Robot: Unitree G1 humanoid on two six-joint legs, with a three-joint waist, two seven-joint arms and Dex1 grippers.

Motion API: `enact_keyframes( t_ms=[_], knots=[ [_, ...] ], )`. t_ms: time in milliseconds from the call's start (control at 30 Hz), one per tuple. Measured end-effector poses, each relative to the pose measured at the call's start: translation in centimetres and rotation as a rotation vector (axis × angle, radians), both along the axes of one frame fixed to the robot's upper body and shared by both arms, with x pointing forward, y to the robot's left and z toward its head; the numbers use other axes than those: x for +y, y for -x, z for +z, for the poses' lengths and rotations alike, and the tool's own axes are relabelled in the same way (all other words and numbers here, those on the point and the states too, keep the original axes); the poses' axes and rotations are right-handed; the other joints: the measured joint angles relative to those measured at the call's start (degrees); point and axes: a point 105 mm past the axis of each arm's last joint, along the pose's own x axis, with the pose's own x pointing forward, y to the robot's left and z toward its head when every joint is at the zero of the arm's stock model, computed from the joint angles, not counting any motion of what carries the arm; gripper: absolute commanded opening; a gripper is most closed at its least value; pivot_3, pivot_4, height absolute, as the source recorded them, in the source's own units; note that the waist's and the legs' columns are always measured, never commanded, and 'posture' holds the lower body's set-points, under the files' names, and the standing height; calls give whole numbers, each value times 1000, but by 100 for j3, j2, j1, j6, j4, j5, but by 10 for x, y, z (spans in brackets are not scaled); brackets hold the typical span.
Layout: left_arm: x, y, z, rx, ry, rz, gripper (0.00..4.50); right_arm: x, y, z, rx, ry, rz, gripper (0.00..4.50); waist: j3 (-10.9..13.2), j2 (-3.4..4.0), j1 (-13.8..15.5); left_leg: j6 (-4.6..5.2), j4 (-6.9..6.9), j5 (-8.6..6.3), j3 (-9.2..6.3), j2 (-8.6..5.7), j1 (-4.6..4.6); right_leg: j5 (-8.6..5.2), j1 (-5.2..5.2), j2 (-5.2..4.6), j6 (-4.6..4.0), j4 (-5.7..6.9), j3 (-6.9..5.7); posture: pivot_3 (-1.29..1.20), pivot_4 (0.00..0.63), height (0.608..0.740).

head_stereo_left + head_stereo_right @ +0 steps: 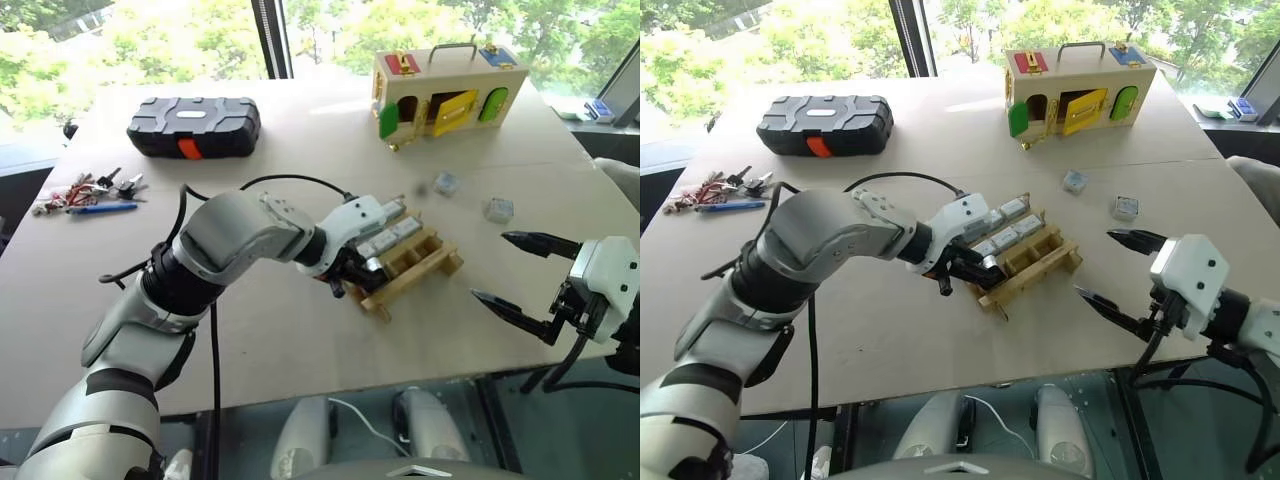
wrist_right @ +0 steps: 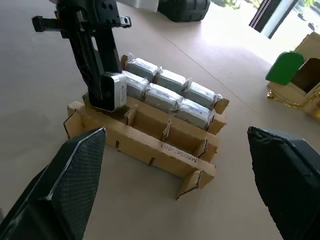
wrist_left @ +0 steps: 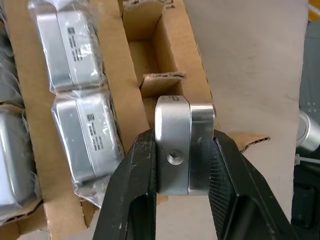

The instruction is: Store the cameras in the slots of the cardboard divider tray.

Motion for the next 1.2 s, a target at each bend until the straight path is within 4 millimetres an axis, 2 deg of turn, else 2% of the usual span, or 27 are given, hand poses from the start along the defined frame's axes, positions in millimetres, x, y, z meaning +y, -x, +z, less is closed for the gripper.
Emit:
enact_keyframes(
  t_ms=[100,300,567,600,667,800,833,1067,1133,1200],
  knots=[
    [-1,-1,-2,-4,-20,21,767,5,5,7,-43,16,81,4500,0,0,-5,0,2,0,2,0,3,-7,1,1,12,2,3,0,150,740],
    [-5,-2,-3,-16,-30,51,767,0,-1,15,-81,75,154,4500,0,0,8,0,4,0,1,1,7,-5,3,3,8,8,5,0,150,740],
    [-5,-8,-1,-53,-40,99,767,-10,0,7,-36,133,221,4500,1,-1,18,0,4,0,2,0,4,3,2,5,-4,8,10,0,150,740],
    [-5,-8,-1,-53,-40,100,1778,-12,0,7,-31,140,229,4500,1,-1,17,0,4,0,2,0,5,3,2,5,-4,8,10,0,150,740],
    [-6,-7,0,-54,-37,98,2494,-16,-1,6,-24,148,232,4500,1,-1,17,0,4,0,2,1,5,3,2,5,-4,8,10,0,150,740],
    [-7,-5,2,-40,-27,93,4290,-19,-5,12,-45,155,231,4500,1,-1,2,0,5,0,4,1,6,3,2,5,-4,11,12,0,150,740],
    [-7,-4,6,-33,-15,91,4450,-18,-6,15,-58,155,230,4500,1,-1,-1,0,6,0,3,1,7,3,2,5,-4,12,12,0,150,740],
    [-1,4,44,29,192,68,4450,-19,-11,13,17,95,169,4500,1,-1,4,-1,6,0,1,6,4,3,0,6,-5,12,11,0,150,740],
    [9,4,60,56,296,79,4450,-20,-14,10,60,60,129,4500,1,-1,0,-1,6,1,2,7,5,3,-1,6,-5,12,11,0,150,740],
    [29,-5,75,32,430,143,4450,-23,-20,9,80,9,66,4500,-1,2,-19,-1,3,1,7,8,11,3,-1,8,-6,13,17,0,150,740]
  ],
)
